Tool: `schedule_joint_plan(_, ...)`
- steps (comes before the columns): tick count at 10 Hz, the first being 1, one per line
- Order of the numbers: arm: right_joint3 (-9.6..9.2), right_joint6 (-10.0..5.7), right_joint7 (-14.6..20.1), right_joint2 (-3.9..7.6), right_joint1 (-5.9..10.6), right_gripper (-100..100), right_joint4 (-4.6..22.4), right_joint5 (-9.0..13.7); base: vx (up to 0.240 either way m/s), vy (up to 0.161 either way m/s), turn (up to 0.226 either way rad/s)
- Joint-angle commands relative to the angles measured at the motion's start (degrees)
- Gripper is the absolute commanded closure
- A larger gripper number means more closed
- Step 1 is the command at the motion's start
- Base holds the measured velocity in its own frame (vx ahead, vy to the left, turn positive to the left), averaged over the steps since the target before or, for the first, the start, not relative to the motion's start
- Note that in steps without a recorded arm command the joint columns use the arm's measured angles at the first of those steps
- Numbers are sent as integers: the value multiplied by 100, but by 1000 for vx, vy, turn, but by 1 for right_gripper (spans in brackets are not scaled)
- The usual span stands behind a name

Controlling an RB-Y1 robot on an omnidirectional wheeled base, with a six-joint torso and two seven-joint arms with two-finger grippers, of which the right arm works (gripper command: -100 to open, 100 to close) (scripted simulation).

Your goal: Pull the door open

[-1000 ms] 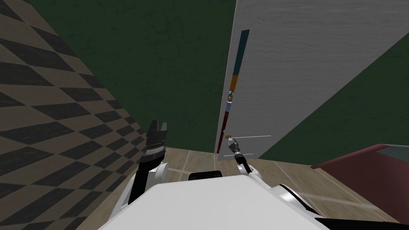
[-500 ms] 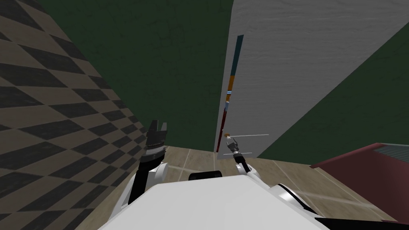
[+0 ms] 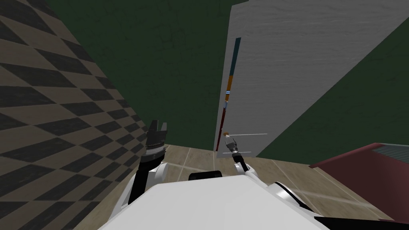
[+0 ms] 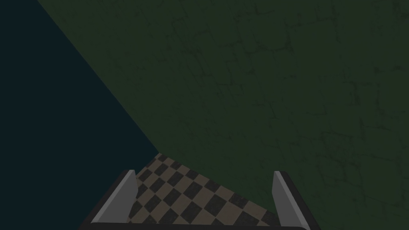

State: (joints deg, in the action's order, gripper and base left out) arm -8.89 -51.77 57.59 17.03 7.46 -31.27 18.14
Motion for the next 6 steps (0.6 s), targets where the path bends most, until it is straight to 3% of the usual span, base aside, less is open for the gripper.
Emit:
schedule_joint_plan(1,-51,66,286,-37,4,-100,-72,111,-77,-37,36)
schedule_joint_plan(6,-156,141,1000,-117,61,-100,-107,323,-60,-19,22)
